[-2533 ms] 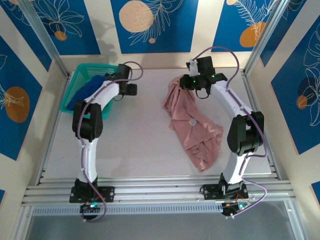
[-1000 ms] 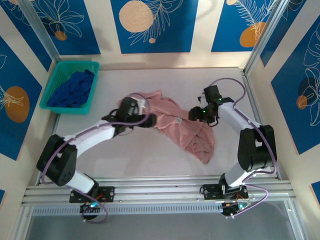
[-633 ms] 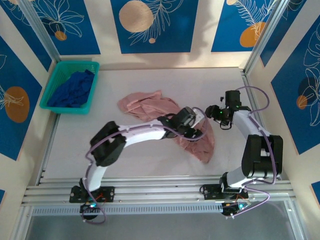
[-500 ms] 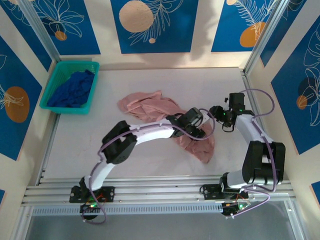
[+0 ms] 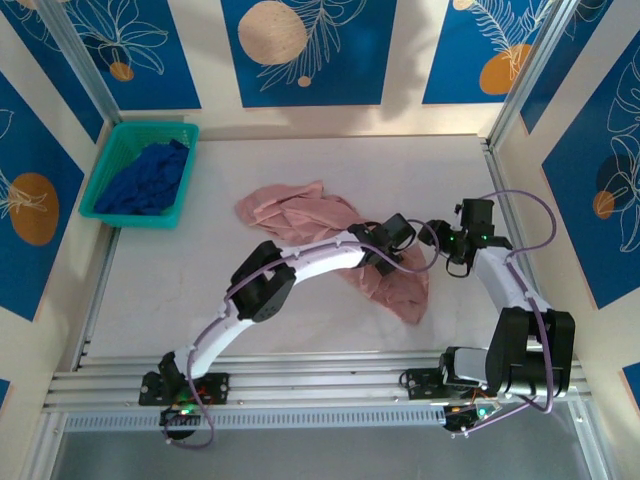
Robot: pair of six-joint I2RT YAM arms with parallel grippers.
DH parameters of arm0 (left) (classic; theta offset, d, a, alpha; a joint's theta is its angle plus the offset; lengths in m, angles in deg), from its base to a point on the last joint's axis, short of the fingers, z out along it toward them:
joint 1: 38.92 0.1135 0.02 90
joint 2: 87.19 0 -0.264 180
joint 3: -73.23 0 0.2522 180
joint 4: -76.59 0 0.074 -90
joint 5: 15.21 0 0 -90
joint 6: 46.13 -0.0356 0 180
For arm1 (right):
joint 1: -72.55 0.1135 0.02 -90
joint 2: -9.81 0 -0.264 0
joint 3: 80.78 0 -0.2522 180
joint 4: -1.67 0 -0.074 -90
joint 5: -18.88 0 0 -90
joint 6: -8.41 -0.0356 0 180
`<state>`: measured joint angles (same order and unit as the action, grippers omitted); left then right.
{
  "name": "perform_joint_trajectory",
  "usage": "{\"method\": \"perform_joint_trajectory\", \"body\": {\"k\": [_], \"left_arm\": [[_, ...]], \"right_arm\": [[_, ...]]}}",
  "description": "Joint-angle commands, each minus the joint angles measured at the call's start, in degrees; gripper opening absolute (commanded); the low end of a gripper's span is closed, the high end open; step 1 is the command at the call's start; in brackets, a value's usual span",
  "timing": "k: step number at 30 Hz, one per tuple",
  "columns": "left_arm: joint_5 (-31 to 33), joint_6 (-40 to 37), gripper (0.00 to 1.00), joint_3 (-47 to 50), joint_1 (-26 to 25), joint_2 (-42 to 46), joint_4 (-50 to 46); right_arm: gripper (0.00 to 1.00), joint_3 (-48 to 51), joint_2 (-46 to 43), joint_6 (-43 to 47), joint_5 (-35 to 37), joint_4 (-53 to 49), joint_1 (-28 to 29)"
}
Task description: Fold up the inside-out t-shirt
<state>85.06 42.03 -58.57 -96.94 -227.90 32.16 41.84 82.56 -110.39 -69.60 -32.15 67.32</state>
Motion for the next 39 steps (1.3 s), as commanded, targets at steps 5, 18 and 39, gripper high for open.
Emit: {"method": "perform_joint_trajectory", "body": {"k": [5, 18, 39], "left_arm": [[-8.17, 3.88, 0.07, 2.67, 4.58, 7.26, 2.48], [-19.16, 14.27, 0.00, 19.78, 15.65, 25.10, 13.98], [-11.25, 15.66, 0.00, 24.61, 26.64, 39.88, 11.83]], "right_arm": [[0.62, 2.06, -0.96, -0.72, -2.55, -3.44, 3.68], [0.62, 3.36, 1.54, -1.95, -3.72, -6.15, 5.76], [0.65, 0.83, 3.19, -4.61, -2.59, -12.41, 13.12]]}}
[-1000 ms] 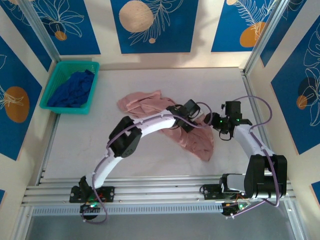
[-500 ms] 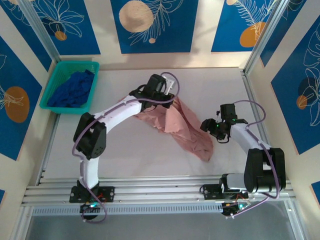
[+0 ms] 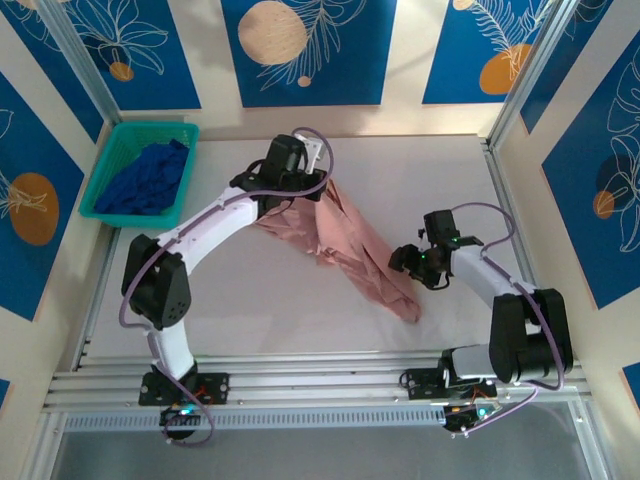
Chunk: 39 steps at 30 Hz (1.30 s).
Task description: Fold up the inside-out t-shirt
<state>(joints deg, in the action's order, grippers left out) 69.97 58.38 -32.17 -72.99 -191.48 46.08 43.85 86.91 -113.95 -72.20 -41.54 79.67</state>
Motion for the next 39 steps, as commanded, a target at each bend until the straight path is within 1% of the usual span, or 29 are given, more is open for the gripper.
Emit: {"method": "perform_joint_trajectory", "body": {"k": [1, 6, 9, 12, 18, 19, 21, 25, 29, 34, 39], "left_arm": [[4.60, -0.67, 0.00, -1.62, 3.54, 4.33, -2.43], [8.09, -0.96, 0.00, 0.17, 8.38, 8.21, -4.09], [10.05, -0.77, 0.00, 2.79, 11.36, 10.59, -4.26], [10.36, -0.70, 0.00, 5.46, 13.33, 12.54, -3.86], [9.57, -0.60, 0.00, 8.46, 13.93, 14.06, -3.39], [9.48, -0.53, 0.00, 8.79, 13.95, 14.13, -3.30], [9.22, -0.64, 0.00, 9.23, 14.02, 14.35, -3.30], [8.78, -0.71, 0.00, 10.03, 14.02, 14.84, -3.21], [8.24, -1.03, 0.00, 10.34, 13.99, 15.27, -3.53], [8.26, -1.36, 0.00, 10.81, 13.99, 16.02, -3.64], [8.81, -2.10, 0.00, 10.86, 14.10, 16.66, -4.34]], "right_arm": [[0.65, -1.37, -1.16, -0.88, 0.00, -3.47, 1.31], [0.65, -2.47, -1.93, 0.19, -0.59, -4.81, 4.73], [0.66, -3.10, -1.89, 0.03, -0.52, -5.59, 7.98], [0.66, -3.35, -1.86, -0.03, -1.37, -5.66, 11.77], [0.68, -3.25, -1.58, -0.74, -2.83, -2.41, 22.76], [0.68, -3.52, -1.04, -1.60, -2.52, -1.22, 25.51], [0.64, -4.06, 0.07, -3.61, -1.76, 1.45, 30.70], [0.63, -7.81, 5.02, -5.20, 3.59, 4.78, 40.43], [0.61, -15.89, 12.66, -2.23, 11.93, 0.96, 47.01], [0.60, -22.24, 21.59, 1.85, 18.55, -2.44, 51.01], [0.59, -24.39, 28.71, 2.98, 19.43, -3.23, 51.85]]}}
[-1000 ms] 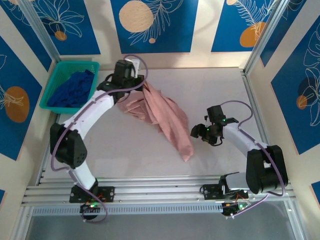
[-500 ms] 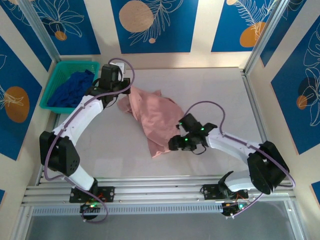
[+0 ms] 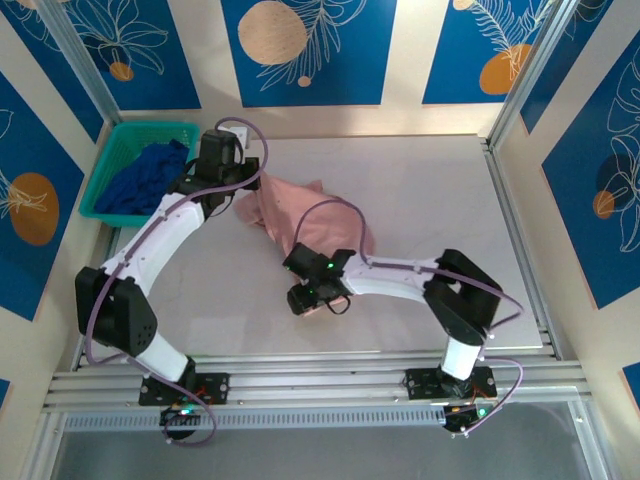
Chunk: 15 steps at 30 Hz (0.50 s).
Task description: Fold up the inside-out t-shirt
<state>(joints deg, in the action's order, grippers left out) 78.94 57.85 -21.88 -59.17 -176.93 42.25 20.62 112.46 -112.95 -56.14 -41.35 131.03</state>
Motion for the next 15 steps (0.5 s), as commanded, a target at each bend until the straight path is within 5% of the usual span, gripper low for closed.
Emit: {"method": "perform_joint_trajectory", "body": {"k": [1, 4, 9, 15], "left_arm": [[0.05, -1.72, 0.00, 0.57, 0.25, 2.33, -0.62], [0.51, -2.07, 0.00, 0.56, 0.56, 2.81, -0.92], [2.10, -2.40, 0.00, 0.81, 1.23, 4.11, -1.66], [9.33, 1.71, 0.00, 3.73, 2.12, 11.00, -3.99]], "right_arm": [[0.58, -1.30, 3.78, 2.00, 3.60, -3.51, 0.73], [0.45, -1.39, 4.89, 2.00, 3.30, -4.20, 1.08], [0.04, -1.42, 1.03, 3.82, 5.86, -7.25, 0.51], [0.00, -3.48, -17.61, 10.03, 5.98, -10.37, -11.51]]}}
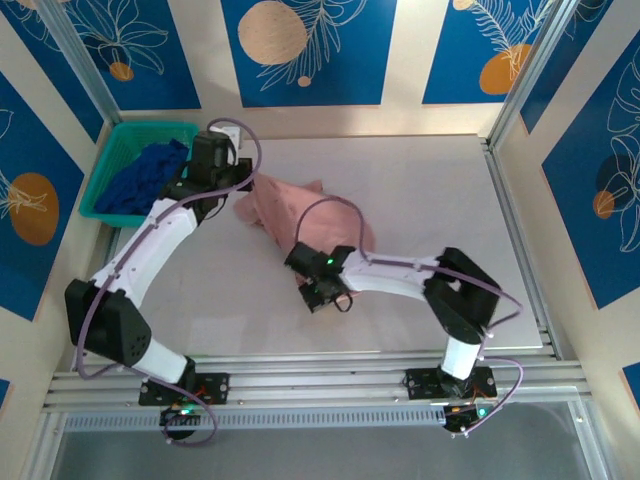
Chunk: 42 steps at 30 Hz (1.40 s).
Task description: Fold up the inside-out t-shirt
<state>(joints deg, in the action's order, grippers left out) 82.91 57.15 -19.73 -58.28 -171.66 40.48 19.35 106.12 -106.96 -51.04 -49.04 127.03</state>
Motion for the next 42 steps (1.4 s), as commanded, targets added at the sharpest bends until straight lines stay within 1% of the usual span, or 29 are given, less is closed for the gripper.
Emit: {"method": "perform_joint_trajectory", "body": {"k": [1, 3, 5, 6, 8, 10, 12, 13, 15, 19, 22, 25, 30, 35, 39, 42], "left_arm": [[5.94, 4.05, 0.00, 2.31, 1.24, 7.76, -2.85], [4.76, 7.28, 0.00, 6.63, 1.17, 13.03, -0.96], [3.14, 10.43, 0.00, 13.06, 1.08, 17.46, 3.53], [3.64, 11.72, 0.00, 15.75, 1.16, 18.55, 4.76], [8.11, 13.04, 0.00, 17.70, 1.22, 18.39, 4.72], [11.16, 11.80, 0.00, 14.50, 1.27, 16.86, 4.04], [10.27, 9.43, 0.00, 5.98, 1.26, 15.10, 2.46], [8.95, 8.30, 0.00, 1.19, 1.25, 14.49, 1.34], [6.62, 5.99, 0.00, -8.52, 0.88, 14.82, -0.59], [6.28, 2.30, 0.00, -18.36, 0.69, 19.16, -1.17], [5.44, -1.17, 0.00, -24.77, 0.64, 21.77, -4.38], [2.75, -4.45, 0.00, -33.41, 0.70, 21.59, -11.11], [5.90, -7.74, 0.00, -40.54, 0.70, 19.90, -16.21], [13.90, -10.84, 0.00, -43.98, 0.88, 13.28, -18.05], [16.92, -11.57, 0.00, -45.22, 1.82, 6.61, -15.94], [17.68, -12.07, 0.00, -50.07, 2.79, -0.21, -15.07]], "right_arm": [[0.00, -2.16, -14.72, 4.26, -0.94, -1.82, -10.63], [0.00, -0.27, -21.19, 3.78, -7.85, 2.92, -17.95], [0.00, 1.94, -23.66, 2.72, -12.01, 7.52, -24.05], [0.00, 2.05, -23.22, 2.60, -12.99, 8.79, -26.49], [0.00, 0.13, -20.81, 2.85, -13.19, 10.55, -30.62], [0.00, -5.59, -17.79, 2.88, -14.01, 11.20, -34.80], [0.00, -15.57, -15.31, 2.78, -15.60, 9.83, -38.03], [0.00, -19.62, -14.84, 2.91, -15.68, 8.72, -38.60], [0.00, -30.73, -15.14, 5.00, -14.07, 7.00, -38.49], [0.00, -45.21, -16.93, 7.97, -13.04, 2.22, -37.91], [0.00, -52.17, -19.01, 10.08, -13.06, -1.21, -36.74], [0.00, -57.54, -20.99, 11.76, -12.31, -3.85, -35.57], [0.00, -62.58, -23.02, 14.18, -10.11, -5.77, -35.05], [0.00, -63.79, -21.16, 17.08, -5.94, -6.10, -35.83], [0.00, -63.77, -16.65, 17.07, -5.77, -4.89, -40.58], [0.00, -65.09, -11.43, 14.90, -8.97, -2.63, -45.61]]}}
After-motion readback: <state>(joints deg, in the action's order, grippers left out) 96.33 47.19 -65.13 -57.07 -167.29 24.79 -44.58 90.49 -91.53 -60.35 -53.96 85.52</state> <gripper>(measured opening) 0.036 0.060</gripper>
